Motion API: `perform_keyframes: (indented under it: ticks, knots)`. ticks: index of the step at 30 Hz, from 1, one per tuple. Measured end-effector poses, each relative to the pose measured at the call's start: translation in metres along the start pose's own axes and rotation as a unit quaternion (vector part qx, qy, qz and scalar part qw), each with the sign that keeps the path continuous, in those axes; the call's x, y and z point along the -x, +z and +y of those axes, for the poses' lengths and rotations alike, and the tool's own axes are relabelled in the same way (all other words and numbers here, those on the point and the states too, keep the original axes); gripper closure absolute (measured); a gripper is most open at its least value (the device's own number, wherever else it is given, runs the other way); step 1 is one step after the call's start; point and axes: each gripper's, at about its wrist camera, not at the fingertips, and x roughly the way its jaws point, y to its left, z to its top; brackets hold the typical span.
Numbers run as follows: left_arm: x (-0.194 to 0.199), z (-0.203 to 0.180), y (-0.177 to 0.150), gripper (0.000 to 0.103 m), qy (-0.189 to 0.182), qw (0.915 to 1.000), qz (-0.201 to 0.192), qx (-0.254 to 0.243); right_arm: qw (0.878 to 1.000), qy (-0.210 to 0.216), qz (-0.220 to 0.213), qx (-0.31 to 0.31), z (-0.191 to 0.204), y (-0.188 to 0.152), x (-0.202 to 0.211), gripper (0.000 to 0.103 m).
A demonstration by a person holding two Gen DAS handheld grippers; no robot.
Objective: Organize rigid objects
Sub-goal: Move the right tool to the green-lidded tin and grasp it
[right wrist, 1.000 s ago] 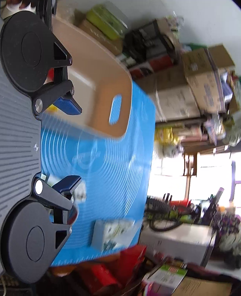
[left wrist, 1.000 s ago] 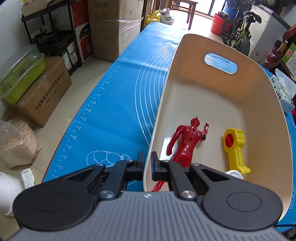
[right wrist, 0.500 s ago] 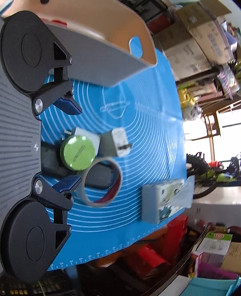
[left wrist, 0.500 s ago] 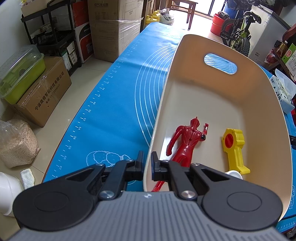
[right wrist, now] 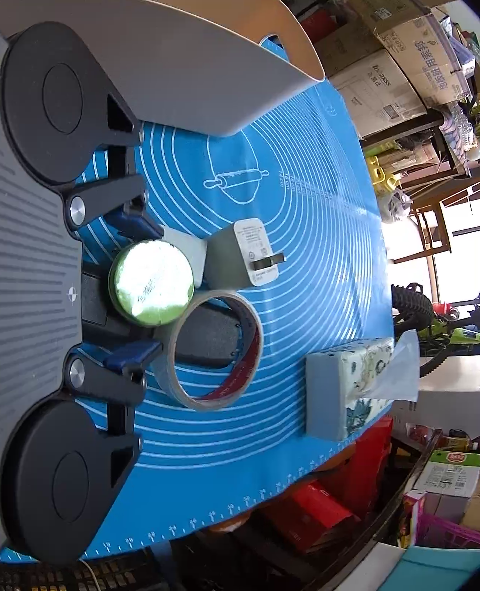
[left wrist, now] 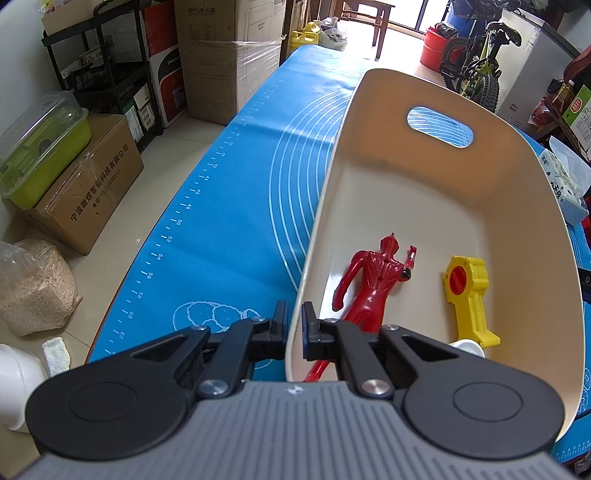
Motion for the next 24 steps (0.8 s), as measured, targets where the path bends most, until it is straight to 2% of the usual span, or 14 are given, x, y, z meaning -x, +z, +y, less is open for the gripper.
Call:
perform_keyframes:
  ticks: [2, 12, 19, 24]
  knots:
    - [0.0, 0.0, 0.0, 0.094, 0.0, 1.0, 0.0, 0.0, 1.0, 0.004, -0.001, -0.005, -0.001, 0.0, 0.0, 0.049]
    - [0.0, 0.0, 0.0, 0.094, 0.0, 1.0, 0.0, 0.0, 1.0, 0.012, -0.016, 0.001, -0.004, -0.007, 0.015, 0.049]
    - [0.0, 0.0, 0.0, 0.094, 0.0, 1.0, 0.0, 0.001, 0.997, 0.029, -0.065, 0.03, 0.013, 0.002, 0.056, 0.049]
    - [0.0, 0.0, 0.0, 0.094, -0.001, 1.0, 0.0, 0.001, 0.991, 0.057, -0.106, 0.057, 0.037, 0.013, 0.09, 0.049]
